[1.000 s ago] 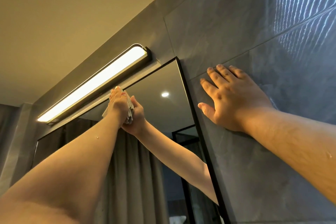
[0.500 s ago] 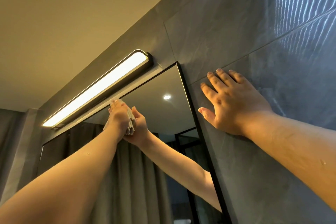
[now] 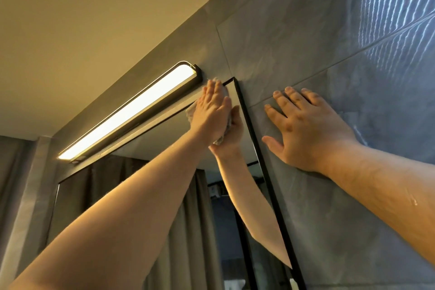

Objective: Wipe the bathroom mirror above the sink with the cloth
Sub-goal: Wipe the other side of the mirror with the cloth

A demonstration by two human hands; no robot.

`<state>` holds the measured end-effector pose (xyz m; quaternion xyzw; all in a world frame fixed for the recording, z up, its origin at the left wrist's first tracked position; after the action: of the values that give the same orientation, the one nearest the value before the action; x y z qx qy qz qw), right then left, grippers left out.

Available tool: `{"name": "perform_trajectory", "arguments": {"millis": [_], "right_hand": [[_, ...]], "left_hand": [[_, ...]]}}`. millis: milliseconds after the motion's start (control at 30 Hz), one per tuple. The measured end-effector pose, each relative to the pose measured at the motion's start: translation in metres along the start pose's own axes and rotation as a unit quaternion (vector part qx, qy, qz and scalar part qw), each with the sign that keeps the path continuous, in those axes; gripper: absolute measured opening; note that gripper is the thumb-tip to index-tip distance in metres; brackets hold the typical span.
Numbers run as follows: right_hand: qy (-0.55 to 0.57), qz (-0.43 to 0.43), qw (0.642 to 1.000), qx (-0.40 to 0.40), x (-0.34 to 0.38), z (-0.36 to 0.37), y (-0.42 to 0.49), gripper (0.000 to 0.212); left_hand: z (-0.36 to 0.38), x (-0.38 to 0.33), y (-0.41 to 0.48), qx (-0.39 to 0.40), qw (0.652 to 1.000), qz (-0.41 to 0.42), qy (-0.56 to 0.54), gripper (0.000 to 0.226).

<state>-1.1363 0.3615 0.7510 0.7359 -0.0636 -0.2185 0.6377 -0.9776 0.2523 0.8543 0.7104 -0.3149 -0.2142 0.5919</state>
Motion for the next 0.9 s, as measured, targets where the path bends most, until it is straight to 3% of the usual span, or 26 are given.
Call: {"name": "perform_trajectory", "arguments": {"millis": [300, 900], "right_hand": [[0.006, -0.003, 1.000, 0.015, 0.002, -0.003, -0.001, 0.080], [0.038, 0.025, 0.998, 0.046, 0.010, -0.002, -0.028, 0.083]], "left_hand": [[0.003, -0.034, -0.011, 0.033, 0.995, 0.093, 0.008, 0.059], [0.028, -0.045, -0.185, 0.062, 0.984, 0.165, -0.017, 0.063]]}}
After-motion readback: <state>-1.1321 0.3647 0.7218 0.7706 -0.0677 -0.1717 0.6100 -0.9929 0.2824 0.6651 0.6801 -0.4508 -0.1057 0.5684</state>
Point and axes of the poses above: each hand's wrist, its own y-axis towards the middle knuckle, its own z-axis out of the palm, x = y × z, the point moved 3 cm from there along y, towards the middle knuckle, and after that the axes turned 5 degrees about y, right-handed, at the moved point
